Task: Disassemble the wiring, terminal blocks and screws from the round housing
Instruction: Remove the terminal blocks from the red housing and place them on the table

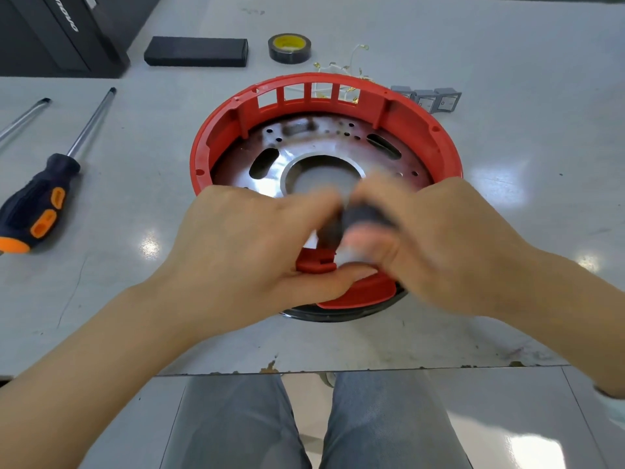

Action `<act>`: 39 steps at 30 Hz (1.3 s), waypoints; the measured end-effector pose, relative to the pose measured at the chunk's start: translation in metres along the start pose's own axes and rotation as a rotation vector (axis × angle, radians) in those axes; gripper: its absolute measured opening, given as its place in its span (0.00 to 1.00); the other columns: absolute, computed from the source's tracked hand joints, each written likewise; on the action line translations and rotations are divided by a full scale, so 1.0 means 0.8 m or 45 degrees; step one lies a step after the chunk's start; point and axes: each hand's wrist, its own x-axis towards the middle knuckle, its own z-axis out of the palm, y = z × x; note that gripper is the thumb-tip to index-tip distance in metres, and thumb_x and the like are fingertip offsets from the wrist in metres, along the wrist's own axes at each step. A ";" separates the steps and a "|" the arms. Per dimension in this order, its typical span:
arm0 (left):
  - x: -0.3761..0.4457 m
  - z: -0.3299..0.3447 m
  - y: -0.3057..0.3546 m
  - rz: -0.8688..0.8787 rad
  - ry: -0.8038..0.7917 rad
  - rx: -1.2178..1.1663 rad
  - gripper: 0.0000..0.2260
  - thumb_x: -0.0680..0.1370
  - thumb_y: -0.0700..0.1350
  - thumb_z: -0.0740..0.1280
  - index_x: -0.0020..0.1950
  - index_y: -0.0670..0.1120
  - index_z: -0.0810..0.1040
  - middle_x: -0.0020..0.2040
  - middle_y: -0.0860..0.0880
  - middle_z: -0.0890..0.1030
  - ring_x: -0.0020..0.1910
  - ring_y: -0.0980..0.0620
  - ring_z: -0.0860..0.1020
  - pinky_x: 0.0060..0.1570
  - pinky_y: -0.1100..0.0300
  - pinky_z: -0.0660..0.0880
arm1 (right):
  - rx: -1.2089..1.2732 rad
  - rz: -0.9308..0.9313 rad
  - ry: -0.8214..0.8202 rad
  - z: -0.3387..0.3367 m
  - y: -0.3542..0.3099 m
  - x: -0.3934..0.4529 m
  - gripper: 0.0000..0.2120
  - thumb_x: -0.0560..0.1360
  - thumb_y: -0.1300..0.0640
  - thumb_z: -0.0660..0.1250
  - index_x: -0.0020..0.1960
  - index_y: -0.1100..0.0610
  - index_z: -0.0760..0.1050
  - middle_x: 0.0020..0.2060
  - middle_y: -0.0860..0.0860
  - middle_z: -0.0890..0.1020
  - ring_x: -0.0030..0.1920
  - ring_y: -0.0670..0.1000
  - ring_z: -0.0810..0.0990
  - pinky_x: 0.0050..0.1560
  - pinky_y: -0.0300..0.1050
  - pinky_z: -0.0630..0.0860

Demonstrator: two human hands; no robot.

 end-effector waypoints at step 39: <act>0.113 0.006 -0.110 -0.166 -0.016 0.150 0.22 0.81 0.47 0.60 0.75 0.49 0.62 0.74 0.53 0.66 0.71 0.53 0.65 0.66 0.63 0.59 | 0.245 0.677 0.275 -0.062 0.213 0.118 0.10 0.78 0.51 0.65 0.57 0.53 0.75 0.44 0.47 0.78 0.39 0.47 0.75 0.38 0.40 0.69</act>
